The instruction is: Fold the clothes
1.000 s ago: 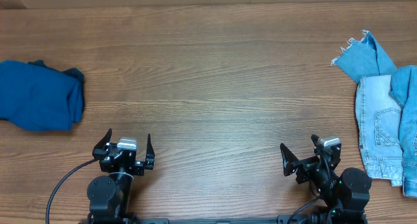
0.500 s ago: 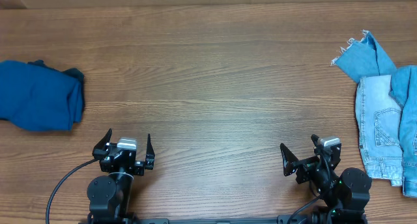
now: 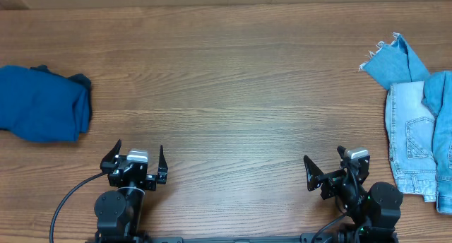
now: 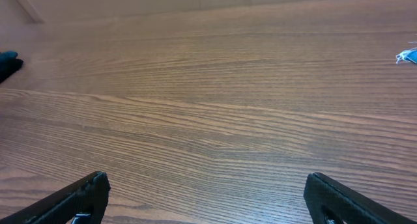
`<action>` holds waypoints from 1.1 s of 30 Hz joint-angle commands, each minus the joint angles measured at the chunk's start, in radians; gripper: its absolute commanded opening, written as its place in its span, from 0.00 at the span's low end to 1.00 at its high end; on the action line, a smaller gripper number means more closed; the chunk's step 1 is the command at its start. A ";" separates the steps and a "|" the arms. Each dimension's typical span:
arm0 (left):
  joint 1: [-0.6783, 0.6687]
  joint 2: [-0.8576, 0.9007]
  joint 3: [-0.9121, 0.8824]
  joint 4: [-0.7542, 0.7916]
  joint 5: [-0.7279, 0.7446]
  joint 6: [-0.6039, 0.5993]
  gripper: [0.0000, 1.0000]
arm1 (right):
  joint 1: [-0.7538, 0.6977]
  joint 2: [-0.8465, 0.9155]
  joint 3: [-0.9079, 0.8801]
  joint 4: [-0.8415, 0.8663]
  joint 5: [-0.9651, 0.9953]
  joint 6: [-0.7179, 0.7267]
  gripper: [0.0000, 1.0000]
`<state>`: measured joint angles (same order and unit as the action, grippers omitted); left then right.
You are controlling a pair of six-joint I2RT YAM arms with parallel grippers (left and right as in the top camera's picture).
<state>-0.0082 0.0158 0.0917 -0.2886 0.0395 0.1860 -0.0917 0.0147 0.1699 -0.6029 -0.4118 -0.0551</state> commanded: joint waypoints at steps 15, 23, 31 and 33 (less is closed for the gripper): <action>-0.006 -0.009 -0.004 0.002 -0.014 -0.010 1.00 | -0.004 -0.011 -0.010 0.000 -0.001 0.004 1.00; -0.006 -0.009 -0.004 0.002 -0.014 -0.010 1.00 | -0.004 -0.011 -0.010 0.000 -0.001 0.004 1.00; -0.006 -0.009 -0.004 0.002 -0.014 -0.010 1.00 | 0.001 -0.011 -0.010 0.076 0.014 0.004 1.00; -0.006 -0.009 -0.004 0.002 -0.017 -0.003 1.00 | 0.001 -0.011 -0.010 0.147 -0.143 0.005 1.00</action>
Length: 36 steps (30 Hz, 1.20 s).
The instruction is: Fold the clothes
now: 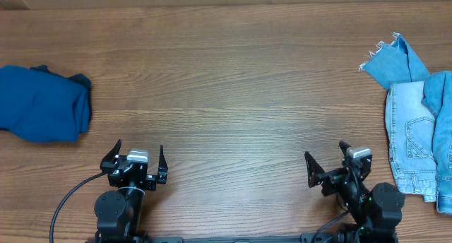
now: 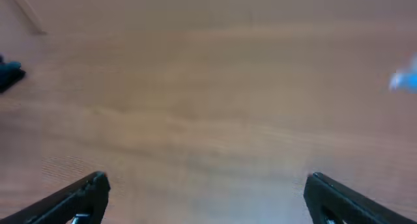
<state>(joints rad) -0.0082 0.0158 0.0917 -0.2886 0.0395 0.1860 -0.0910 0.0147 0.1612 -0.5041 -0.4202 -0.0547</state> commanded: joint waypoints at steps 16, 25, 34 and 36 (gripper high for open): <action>-0.005 0.036 0.225 0.021 0.340 -0.046 1.00 | 0.000 0.335 0.315 -0.051 0.141 0.317 1.00; -0.006 0.664 0.844 -0.356 0.297 -0.056 1.00 | -0.027 0.946 1.068 -0.484 0.229 0.374 1.00; -0.005 1.098 1.111 -0.494 0.421 -0.056 1.00 | -0.612 1.344 1.302 -0.687 0.340 0.454 1.00; -0.005 1.139 1.110 -0.500 0.429 -0.056 1.00 | -0.795 1.435 1.302 -0.671 0.336 0.479 1.00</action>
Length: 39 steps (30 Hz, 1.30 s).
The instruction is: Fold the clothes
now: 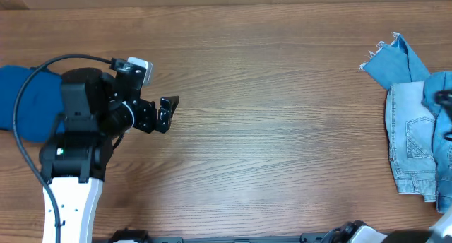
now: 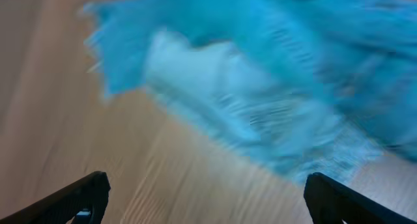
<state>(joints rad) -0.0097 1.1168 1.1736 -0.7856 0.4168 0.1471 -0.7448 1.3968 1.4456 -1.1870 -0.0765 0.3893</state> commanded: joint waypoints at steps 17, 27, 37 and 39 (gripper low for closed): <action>-0.004 0.275 0.029 0.000 0.052 -0.017 1.00 | -0.284 0.399 0.013 0.238 0.160 -0.398 0.95; -0.004 0.303 0.029 -0.011 0.052 -0.046 1.00 | -0.285 0.423 -0.099 0.326 0.349 -0.398 0.96; -0.004 0.303 0.029 -0.011 0.053 -0.153 1.00 | -0.335 0.463 -0.117 0.351 0.417 -0.337 0.84; -0.004 0.303 0.029 -0.011 0.052 -0.174 1.00 | -0.361 0.463 -0.117 0.364 0.412 -0.338 0.90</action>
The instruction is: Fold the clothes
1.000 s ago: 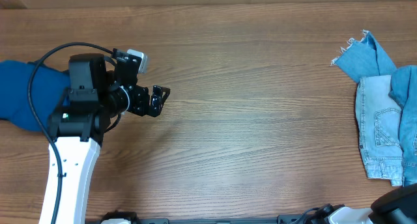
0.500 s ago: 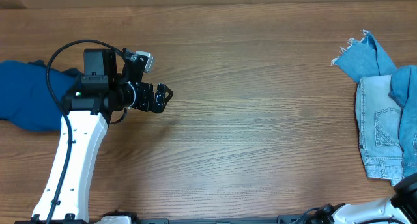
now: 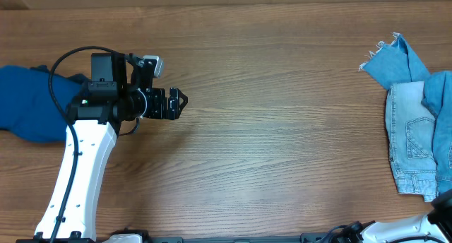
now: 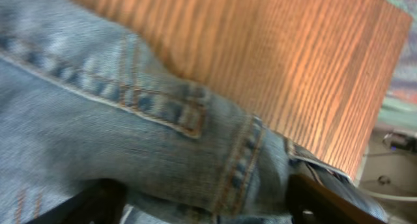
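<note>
A pile of light blue denim clothes (image 3: 412, 123) lies at the table's right edge. A dark blue garment (image 3: 32, 102) lies crumpled at the left edge. My left gripper (image 3: 174, 103) hovers over bare wood just right of the blue garment, seen side-on, so its jaws cannot be read. In the right wrist view my right gripper (image 4: 208, 208) is open, its dark fingers (image 4: 98, 199) wide apart, low over a seamed denim fold (image 4: 163, 126) that fills the space between them. In the overhead view only a dark bit of the right arm (image 3: 445, 199) shows at the lower right corner.
The wooden table (image 3: 282, 130) stretches between the two piles. In the right wrist view the table's edge (image 4: 384, 87) lies close beyond the denim, with floor and cables past it. The left arm's black cable (image 3: 60, 66) loops over the blue garment.
The left gripper has shifted slightly right and up, its arm now angled differently. The right gripper has come down from above the denim pile to close over a seamed denim fold.
Both arms sat parked at the table's near edge, grippers open, at the first two moments. Then the left arm stood out beside the blue garment and the right wrist looked down on the denim. Now the right gripper is low on the denim, still open.
</note>
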`<action>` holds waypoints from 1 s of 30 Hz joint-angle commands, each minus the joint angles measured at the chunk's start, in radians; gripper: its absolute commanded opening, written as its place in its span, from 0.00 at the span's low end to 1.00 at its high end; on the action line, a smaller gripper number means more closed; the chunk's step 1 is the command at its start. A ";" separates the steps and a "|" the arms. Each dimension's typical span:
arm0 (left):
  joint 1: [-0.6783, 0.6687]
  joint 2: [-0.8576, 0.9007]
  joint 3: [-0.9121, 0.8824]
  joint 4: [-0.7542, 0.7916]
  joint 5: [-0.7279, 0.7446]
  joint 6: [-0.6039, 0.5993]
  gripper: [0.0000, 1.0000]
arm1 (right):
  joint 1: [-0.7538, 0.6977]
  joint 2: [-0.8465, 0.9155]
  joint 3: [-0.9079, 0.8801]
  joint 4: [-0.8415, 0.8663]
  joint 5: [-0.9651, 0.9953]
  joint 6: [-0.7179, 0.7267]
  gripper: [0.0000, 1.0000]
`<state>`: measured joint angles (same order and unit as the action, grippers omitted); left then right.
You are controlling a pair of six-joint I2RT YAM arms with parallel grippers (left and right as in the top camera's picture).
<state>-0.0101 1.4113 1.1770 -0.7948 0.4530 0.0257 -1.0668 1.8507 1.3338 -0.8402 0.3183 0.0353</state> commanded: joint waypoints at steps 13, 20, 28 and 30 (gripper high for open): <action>-0.004 0.008 0.025 0.032 0.016 -0.053 1.00 | -0.049 0.021 -0.006 0.034 -0.128 -0.160 0.87; -0.004 0.008 0.025 0.035 0.016 -0.053 1.00 | -0.048 0.075 -0.029 -0.011 -0.246 -0.087 0.04; -0.004 0.008 0.025 0.035 0.016 -0.053 1.00 | 0.137 -0.333 0.250 -0.089 -0.856 0.105 0.04; -0.003 0.008 0.025 0.036 0.016 -0.053 1.00 | 0.249 -0.449 0.403 -0.081 -0.859 0.219 0.04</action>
<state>-0.0101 1.4113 1.1774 -0.7631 0.4534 -0.0097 -0.9173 1.5772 1.5543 -0.9409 -0.3824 0.1131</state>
